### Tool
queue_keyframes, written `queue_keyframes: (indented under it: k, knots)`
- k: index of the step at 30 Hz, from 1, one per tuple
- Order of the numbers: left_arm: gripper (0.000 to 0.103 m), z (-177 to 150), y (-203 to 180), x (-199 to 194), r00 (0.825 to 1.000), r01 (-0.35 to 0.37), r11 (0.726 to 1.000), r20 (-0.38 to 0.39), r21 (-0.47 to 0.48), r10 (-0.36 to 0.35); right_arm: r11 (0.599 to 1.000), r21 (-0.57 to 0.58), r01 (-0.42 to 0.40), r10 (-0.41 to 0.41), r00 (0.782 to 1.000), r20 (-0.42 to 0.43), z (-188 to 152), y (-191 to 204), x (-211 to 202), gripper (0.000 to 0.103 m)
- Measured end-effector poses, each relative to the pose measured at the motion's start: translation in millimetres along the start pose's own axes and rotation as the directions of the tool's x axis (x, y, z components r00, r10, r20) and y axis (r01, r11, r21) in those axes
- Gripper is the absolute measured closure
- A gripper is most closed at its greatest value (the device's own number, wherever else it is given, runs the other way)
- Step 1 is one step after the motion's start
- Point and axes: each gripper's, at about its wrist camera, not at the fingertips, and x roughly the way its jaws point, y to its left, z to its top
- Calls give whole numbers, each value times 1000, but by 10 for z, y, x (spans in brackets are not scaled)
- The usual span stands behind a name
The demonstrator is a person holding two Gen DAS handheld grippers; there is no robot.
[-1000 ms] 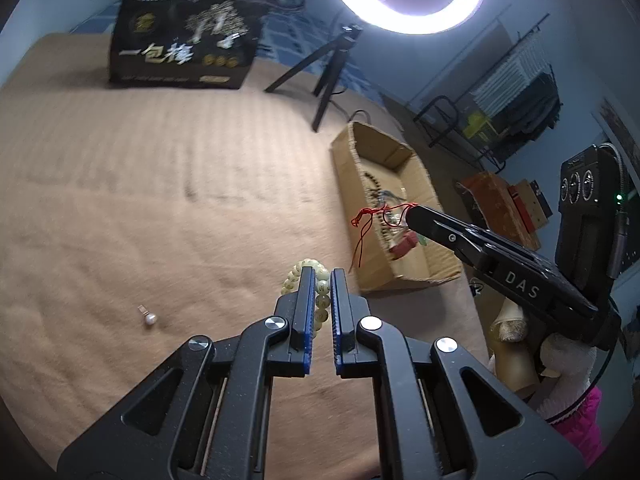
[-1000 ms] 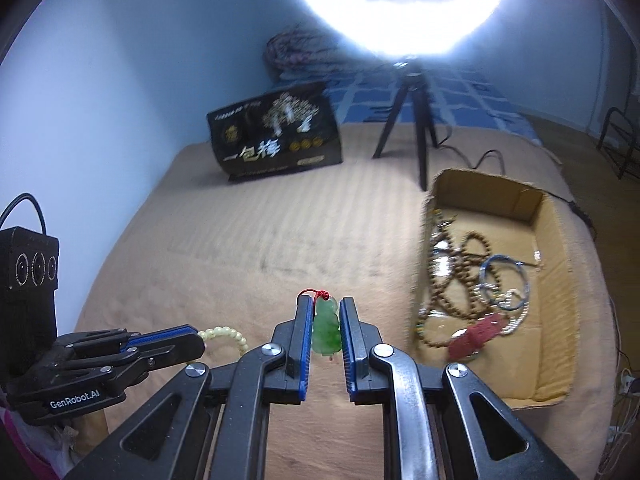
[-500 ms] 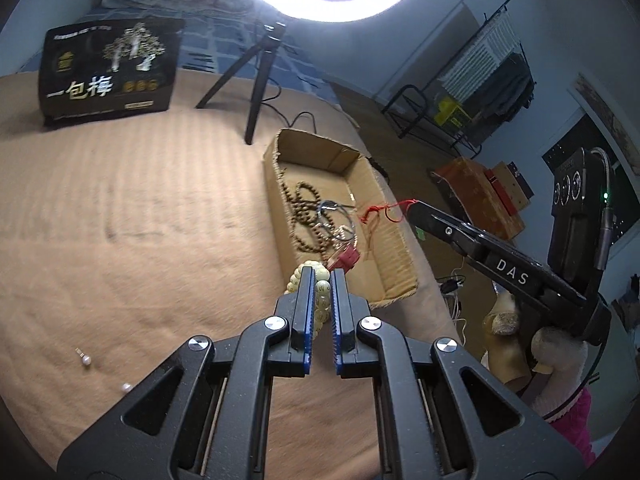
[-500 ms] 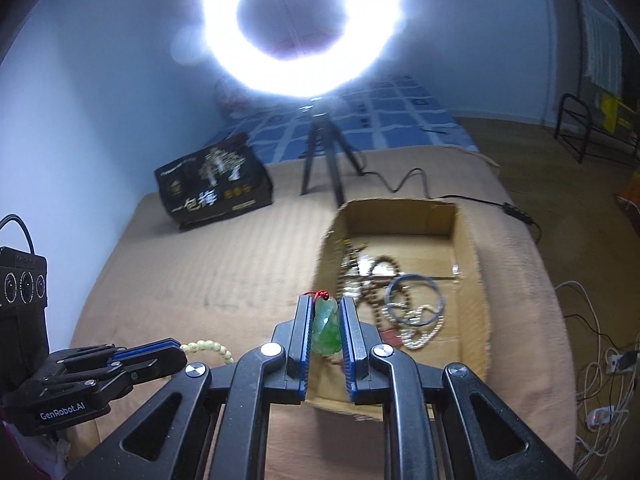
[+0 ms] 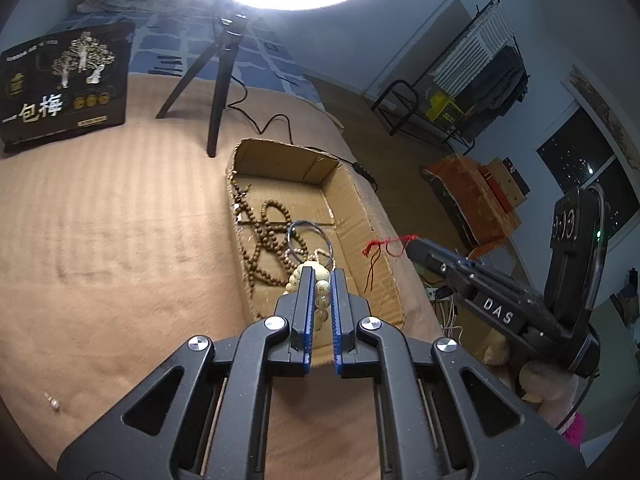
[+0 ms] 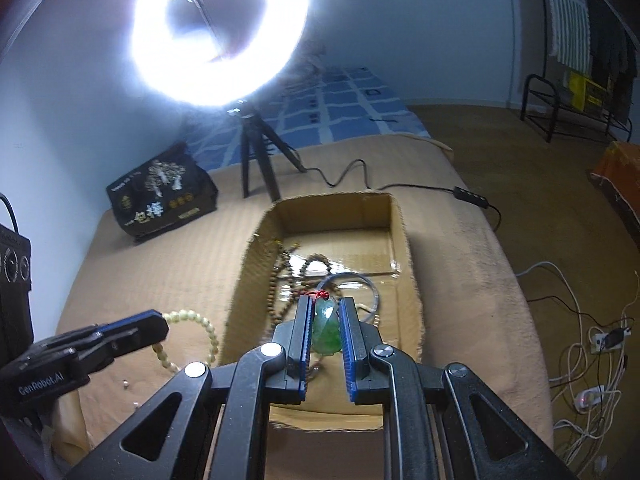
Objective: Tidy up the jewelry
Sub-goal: 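Lift the bracelet and jade pendant and carry both over the cardboard box, then open both tools to drop the bracelet and pendant into the box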
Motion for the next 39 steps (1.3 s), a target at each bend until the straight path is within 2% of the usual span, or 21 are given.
queue_keyframes:
  k: [10, 17, 19, 20, 25, 32, 39]
  knots:
    - [98, 23, 67, 380, 999, -29, 1000, -45, 0, 29, 999, 5, 37, -36, 997, -74, -79, -167, 258, 91]
    - [98, 3, 104, 466, 997, -67, 998, -49, 6, 67, 999, -18, 48, -50, 993, -103, -123, -131, 342, 89]
    - [98, 14, 122, 464, 996, -79, 997, -49, 7, 80, 998, -29, 59, -61, 993, -105, -129, -118, 350, 75]
    - [97, 18, 131, 465, 995, -82, 997, -51, 7, 82, 997, -34, 66, -69, 992, -103, -135, -112, 348, 72]
    - [97, 12, 174, 408, 993, -102, 995, -50, 8, 103, 996, -42, 83, -87, 991, -104, -146, -116, 335, 64]
    - [97, -7, 185, 251, 992, -124, 992, -33, 24, 125, 994, -50, 94, -97, 992, -83, -138, -88, 233, 59]
    - [97, -22, 241, 54, 988, -154, 988, -11, 30, 154, 992, -70, 100, -103, 994, -46, -146, -9, 78, 45]
